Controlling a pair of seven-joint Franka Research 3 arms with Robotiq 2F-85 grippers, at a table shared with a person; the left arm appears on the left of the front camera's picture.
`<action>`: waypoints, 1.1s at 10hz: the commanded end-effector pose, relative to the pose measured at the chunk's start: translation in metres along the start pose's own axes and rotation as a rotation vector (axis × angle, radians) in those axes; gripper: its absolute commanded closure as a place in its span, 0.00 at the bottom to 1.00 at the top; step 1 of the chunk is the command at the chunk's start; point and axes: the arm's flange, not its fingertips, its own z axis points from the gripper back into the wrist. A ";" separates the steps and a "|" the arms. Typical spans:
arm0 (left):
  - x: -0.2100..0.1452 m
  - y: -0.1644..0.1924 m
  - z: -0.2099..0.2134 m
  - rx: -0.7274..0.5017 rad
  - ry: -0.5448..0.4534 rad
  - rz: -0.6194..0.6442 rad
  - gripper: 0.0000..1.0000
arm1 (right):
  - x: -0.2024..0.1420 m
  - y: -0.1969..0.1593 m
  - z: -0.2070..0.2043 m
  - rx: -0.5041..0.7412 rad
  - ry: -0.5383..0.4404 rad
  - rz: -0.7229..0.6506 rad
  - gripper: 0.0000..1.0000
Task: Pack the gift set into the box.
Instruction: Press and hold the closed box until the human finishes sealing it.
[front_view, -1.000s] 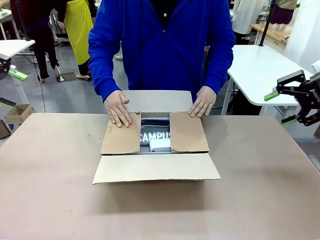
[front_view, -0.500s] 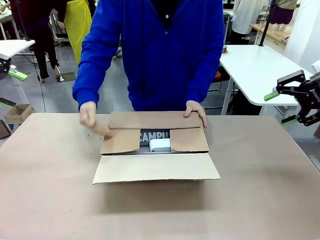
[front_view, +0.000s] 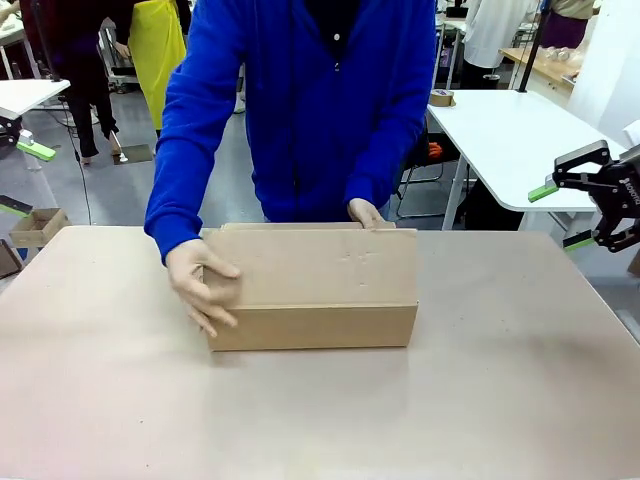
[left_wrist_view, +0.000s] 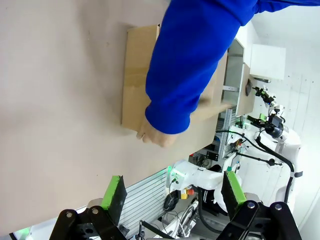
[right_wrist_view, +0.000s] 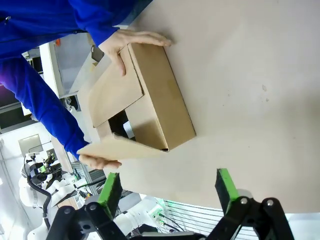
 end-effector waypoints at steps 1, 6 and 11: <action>-0.002 0.000 0.001 0.011 0.002 0.003 0.00 | 0.002 0.000 0.003 -0.019 0.004 0.012 0.00; -0.002 0.000 0.001 0.011 0.002 0.003 0.00 | 0.002 0.000 0.003 -0.019 0.004 0.012 0.00; -0.002 0.000 0.001 0.011 0.002 0.003 0.00 | 0.000 0.000 0.000 0.000 0.000 0.000 0.00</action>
